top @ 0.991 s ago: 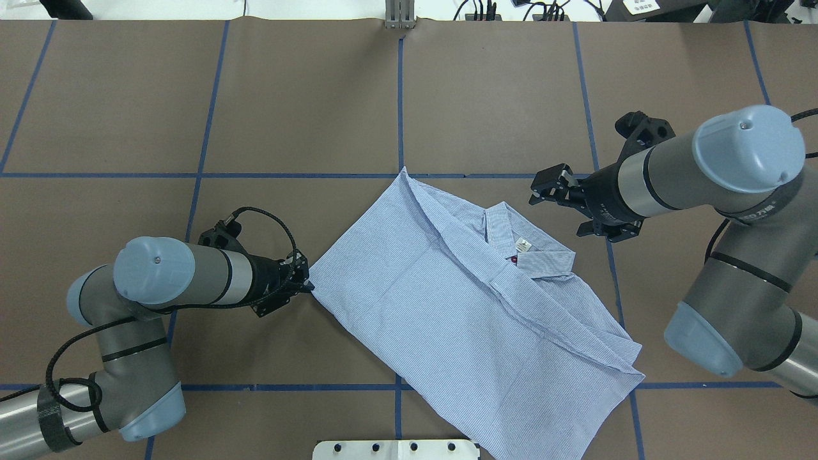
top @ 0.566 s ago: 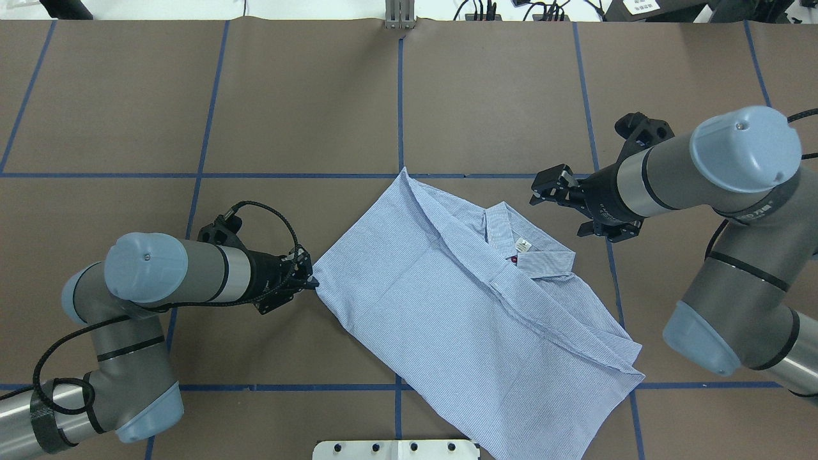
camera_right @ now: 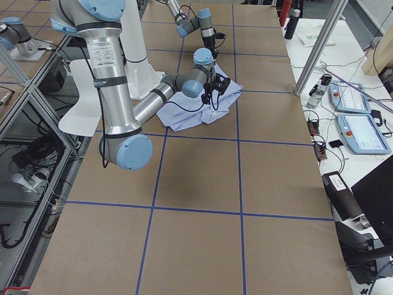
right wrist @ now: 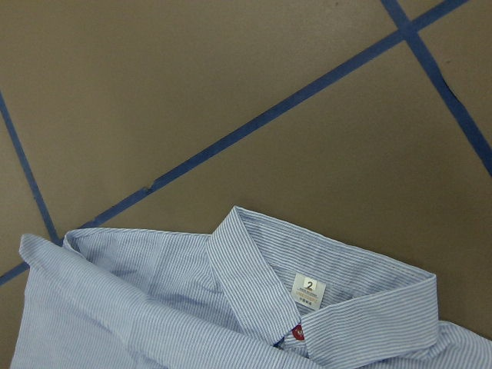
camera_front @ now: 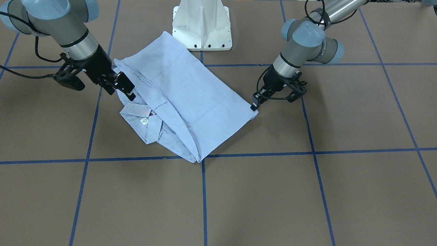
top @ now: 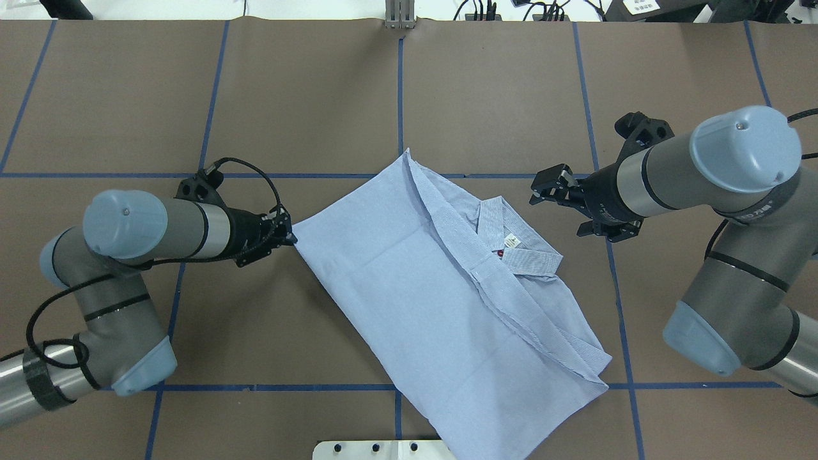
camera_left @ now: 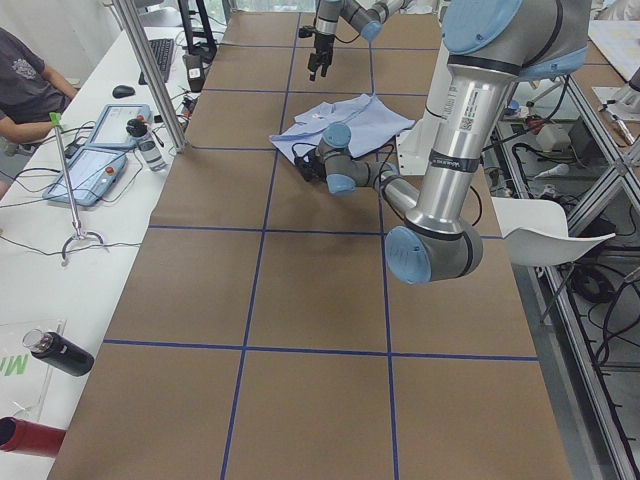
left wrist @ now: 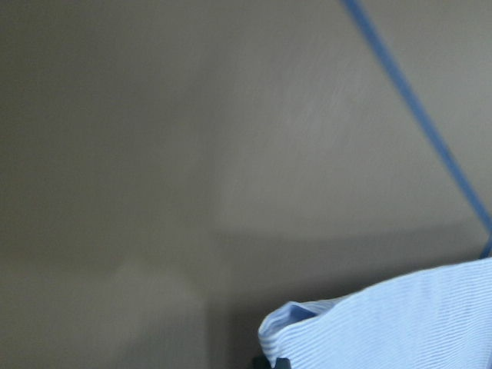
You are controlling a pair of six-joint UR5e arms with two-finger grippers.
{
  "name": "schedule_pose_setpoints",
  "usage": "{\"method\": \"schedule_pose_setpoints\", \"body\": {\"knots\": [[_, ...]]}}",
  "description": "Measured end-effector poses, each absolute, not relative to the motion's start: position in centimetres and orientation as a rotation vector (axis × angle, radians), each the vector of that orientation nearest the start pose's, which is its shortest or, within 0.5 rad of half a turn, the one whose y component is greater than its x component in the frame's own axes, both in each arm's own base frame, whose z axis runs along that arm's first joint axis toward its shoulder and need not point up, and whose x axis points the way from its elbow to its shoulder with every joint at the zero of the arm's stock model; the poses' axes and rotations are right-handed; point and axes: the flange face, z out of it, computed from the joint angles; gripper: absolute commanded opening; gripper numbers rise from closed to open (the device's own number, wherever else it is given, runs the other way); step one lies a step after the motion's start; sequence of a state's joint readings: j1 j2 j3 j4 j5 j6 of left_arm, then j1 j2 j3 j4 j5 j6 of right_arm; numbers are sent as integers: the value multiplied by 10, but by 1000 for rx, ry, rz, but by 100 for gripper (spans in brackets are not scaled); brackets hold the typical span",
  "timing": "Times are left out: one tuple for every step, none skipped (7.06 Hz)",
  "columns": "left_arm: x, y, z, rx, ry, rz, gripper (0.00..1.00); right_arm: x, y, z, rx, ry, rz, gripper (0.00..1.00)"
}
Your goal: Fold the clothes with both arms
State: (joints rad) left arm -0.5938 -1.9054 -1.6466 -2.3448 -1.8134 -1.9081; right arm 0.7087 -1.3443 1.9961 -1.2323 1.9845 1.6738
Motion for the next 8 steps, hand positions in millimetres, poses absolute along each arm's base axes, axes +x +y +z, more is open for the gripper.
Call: {"method": "schedule_pose_setpoints", "body": {"knots": [[450, -489, 362, 24, 1187, -663, 0, -348, -421, 305, -72, -1057, 532, 100], [449, -542, 365, 93, 1152, -659, 0, -348, -421, 305, -74, -1058, 532, 100], [452, -591, 361, 149, 1133, -656, 0, -348, -421, 305, -75, -1058, 534, 100], [459, -630, 356, 186, 1127, -660, 0, -349, -421, 305, -76, -1057, 535, 100], [466, -654, 354, 216, 1122, -668, 31, -350, -421, 304, -76, -1059, 536, 100], [470, -667, 351, 242, 1115, -677, 41, -355, -425, 298, -74, -1066, 534, 100], [472, -672, 343, 255, 1121, -679, 46, -367, -431, 289, -74, -1074, 529, 100], [470, -673, 327, 257, 1148, -666, 46, -381, -436, 282, -77, -1079, 517, 100]]}}
